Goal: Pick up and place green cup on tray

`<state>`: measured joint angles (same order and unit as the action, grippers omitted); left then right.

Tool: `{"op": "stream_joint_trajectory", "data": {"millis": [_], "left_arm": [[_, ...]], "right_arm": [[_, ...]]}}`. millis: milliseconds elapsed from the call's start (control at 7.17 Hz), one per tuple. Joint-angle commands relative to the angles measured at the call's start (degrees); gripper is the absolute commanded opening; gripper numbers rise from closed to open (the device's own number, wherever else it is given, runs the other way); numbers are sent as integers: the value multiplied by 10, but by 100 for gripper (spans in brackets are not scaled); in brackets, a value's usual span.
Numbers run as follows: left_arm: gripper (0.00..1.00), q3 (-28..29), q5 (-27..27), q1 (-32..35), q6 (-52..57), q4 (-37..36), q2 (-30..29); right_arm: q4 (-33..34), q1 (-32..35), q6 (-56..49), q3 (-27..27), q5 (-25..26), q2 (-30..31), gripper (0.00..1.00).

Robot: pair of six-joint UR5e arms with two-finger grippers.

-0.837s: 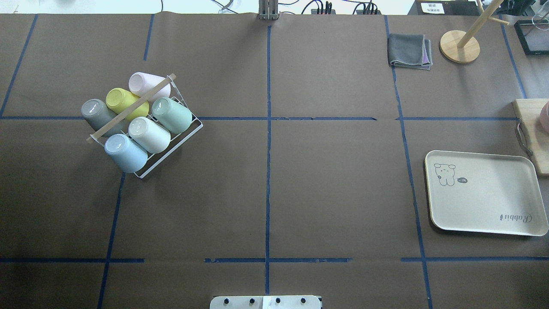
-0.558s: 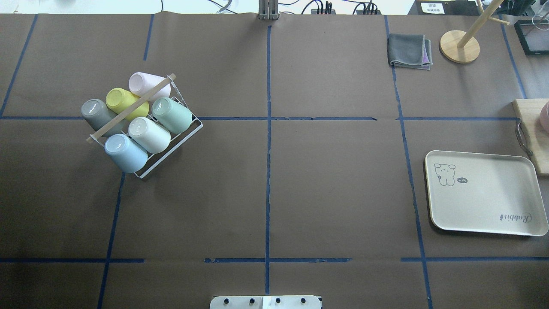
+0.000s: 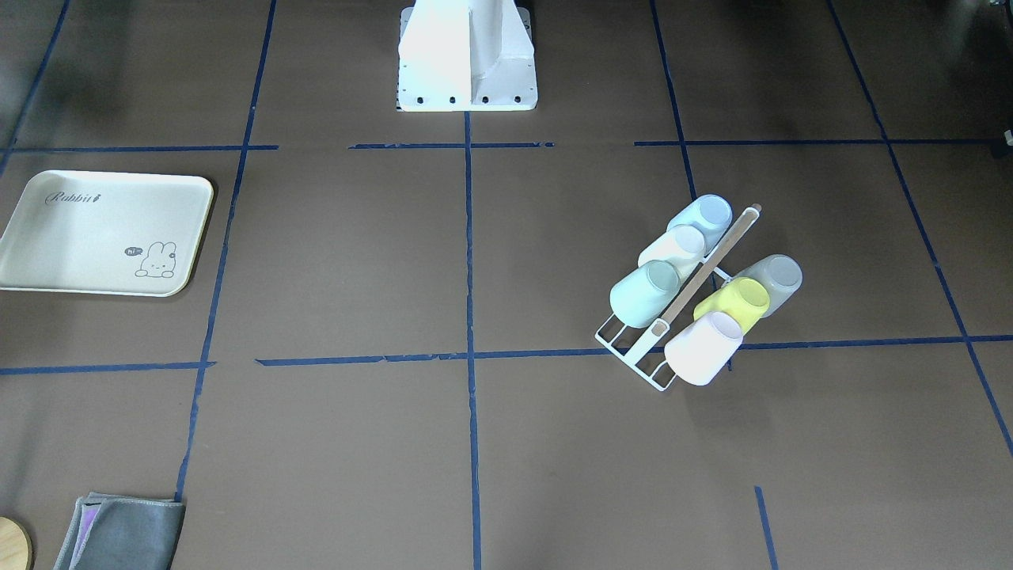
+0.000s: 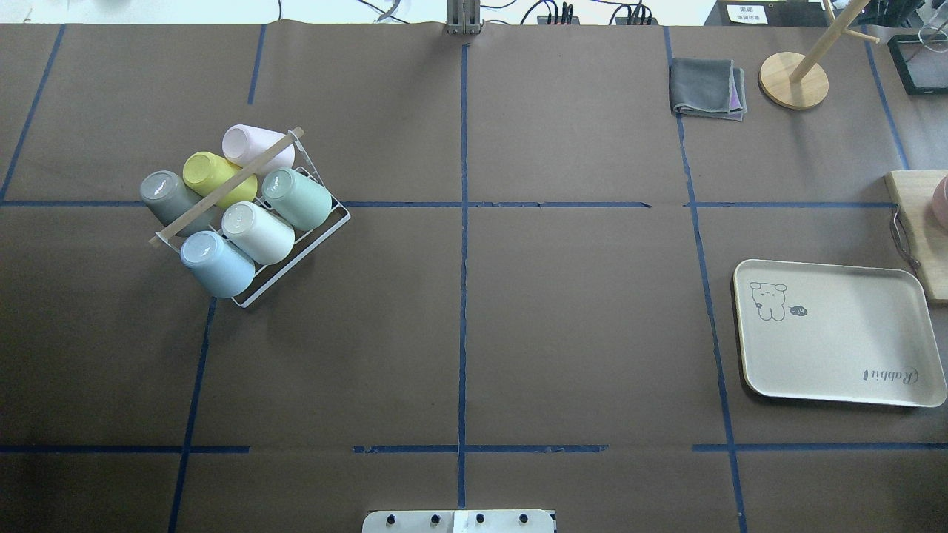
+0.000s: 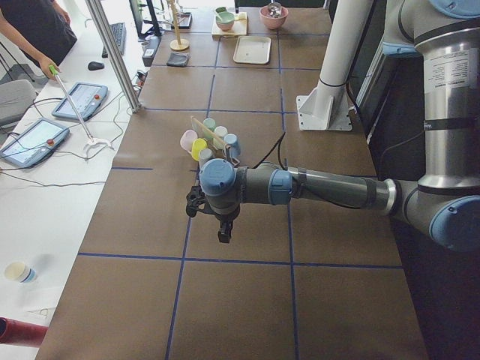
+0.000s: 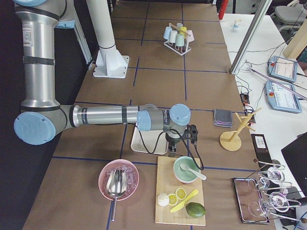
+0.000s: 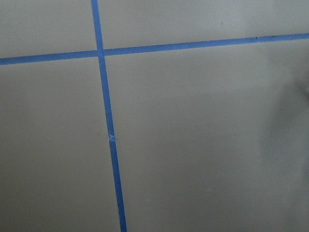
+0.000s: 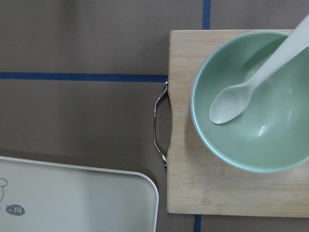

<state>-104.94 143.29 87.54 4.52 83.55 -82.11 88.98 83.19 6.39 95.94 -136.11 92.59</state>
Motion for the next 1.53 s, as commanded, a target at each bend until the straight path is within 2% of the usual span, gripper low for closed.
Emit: {"op": "stream_joint_trajectory", "data": {"millis": [0, 279, 558, 837, 976, 1255, 1394], "left_arm": [[100, 0, 1, -1, -3, -1, 2], [100, 3, 1, 0, -3, -1, 2], [100, 7, 2, 0, -3, -1, 2], [100, 6, 2, 0, -3, 0, 2], [100, 5, 2, 0, -3, 0, 2], [100, 4, 2, 0, -3, 0, 2], [100, 4, 2, -1, -3, 0, 2]], "right_arm": [[-37, -5, -1, 4, -6, 6, 100], [-141, -25, 13, 2, -13, 56, 100], [-159, -67, 113, 0, -6, 64, 100], [-185, -92, 145, -2, -3, 78, 100], [-259, -117, 154, -2, 37, 105, 100], [-358, -166, 271, -36, 45, 115, 100], [-375, -184, 297, -52, 45, 114, 100]]}}
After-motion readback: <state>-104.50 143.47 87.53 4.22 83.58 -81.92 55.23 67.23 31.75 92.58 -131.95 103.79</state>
